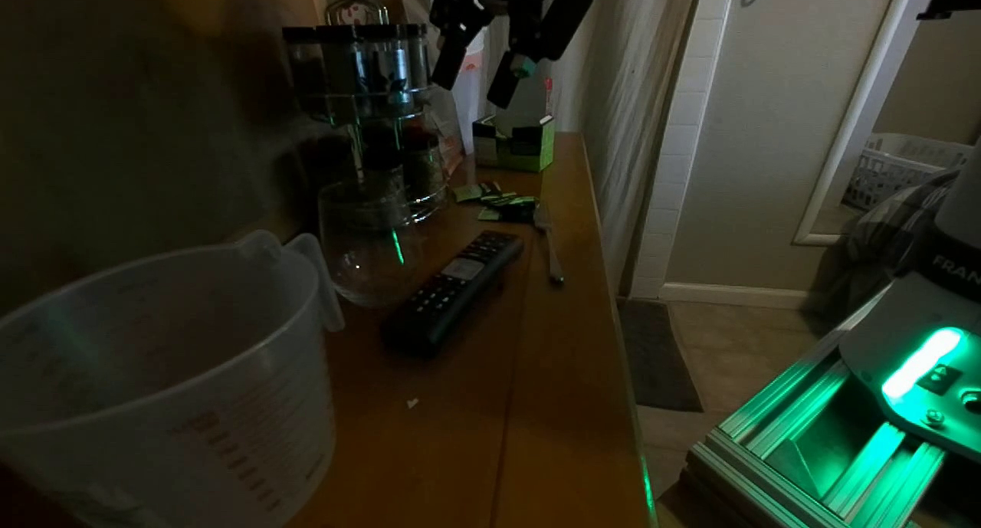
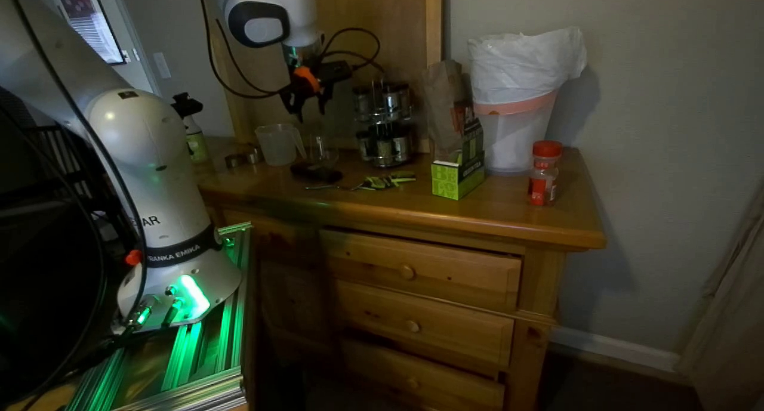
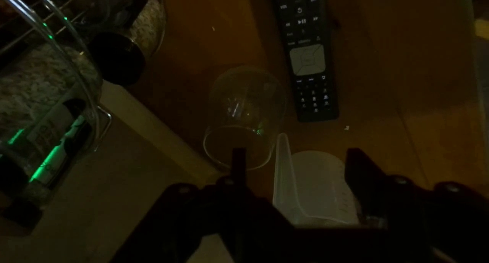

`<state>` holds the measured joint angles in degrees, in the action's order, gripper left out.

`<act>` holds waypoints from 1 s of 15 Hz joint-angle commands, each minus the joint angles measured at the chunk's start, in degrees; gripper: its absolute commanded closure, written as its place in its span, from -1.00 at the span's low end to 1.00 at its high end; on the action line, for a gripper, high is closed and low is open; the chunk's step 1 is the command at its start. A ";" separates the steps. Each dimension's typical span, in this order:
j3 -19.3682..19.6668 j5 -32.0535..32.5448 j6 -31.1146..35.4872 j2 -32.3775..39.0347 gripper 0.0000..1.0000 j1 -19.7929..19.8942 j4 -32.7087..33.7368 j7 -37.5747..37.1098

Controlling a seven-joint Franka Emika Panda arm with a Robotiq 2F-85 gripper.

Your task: Put the remote control in the clear jug.

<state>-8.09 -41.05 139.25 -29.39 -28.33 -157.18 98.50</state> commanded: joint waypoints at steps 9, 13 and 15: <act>-2.69 0.33 -3.92 9.91 -1.00 9.74 -1.33 -2.55; 0.91 -4.52 -4.12 11.16 -1.00 7.75 -1.54 4.29; 1.93 -7.91 -5.13 12.87 -1.00 8.04 -1.50 9.23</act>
<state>-4.50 -48.65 134.59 -16.39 -22.00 -158.77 107.55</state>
